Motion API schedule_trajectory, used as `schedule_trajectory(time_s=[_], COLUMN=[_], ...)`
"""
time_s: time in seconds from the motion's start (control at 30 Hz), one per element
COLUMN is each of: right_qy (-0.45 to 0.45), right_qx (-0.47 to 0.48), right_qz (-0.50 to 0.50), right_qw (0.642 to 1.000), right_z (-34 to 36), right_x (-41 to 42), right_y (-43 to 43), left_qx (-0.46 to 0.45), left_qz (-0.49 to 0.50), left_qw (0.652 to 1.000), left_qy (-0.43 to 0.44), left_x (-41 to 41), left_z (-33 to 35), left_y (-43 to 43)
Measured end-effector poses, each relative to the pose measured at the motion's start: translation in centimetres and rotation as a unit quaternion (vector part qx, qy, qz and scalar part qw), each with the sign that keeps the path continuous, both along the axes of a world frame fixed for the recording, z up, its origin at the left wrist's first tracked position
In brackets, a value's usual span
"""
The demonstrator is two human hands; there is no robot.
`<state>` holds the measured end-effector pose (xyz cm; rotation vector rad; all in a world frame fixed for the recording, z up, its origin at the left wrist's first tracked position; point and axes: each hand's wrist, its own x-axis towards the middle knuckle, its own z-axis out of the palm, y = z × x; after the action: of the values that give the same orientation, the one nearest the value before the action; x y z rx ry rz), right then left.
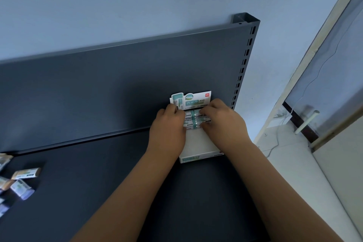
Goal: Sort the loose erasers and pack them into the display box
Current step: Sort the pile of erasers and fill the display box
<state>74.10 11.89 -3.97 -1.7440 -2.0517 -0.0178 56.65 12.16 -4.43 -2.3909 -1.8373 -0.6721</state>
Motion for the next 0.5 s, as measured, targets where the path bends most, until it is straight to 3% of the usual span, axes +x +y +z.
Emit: schedule_trajectory(time_s=[0.4,0.5], right_qy=[-0.093,-0.072], right_qx=[0.02,0.019], right_qz=[-0.014,-0.01], right_qw=[0.995,0.997], right_z=[1.0,2.2], right_x=[-0.4,-0.7], right_y=[-0.8,-2.2], left_qx=[-0.054,-0.07], left_qz=[0.041,0.005], left_qw=[0.997,0.996], left_qy=[0.025,-0.052], left_x=[0.1,-0.7], left_z=[1.7,3.1], left_y=[-1.0,-2.3])
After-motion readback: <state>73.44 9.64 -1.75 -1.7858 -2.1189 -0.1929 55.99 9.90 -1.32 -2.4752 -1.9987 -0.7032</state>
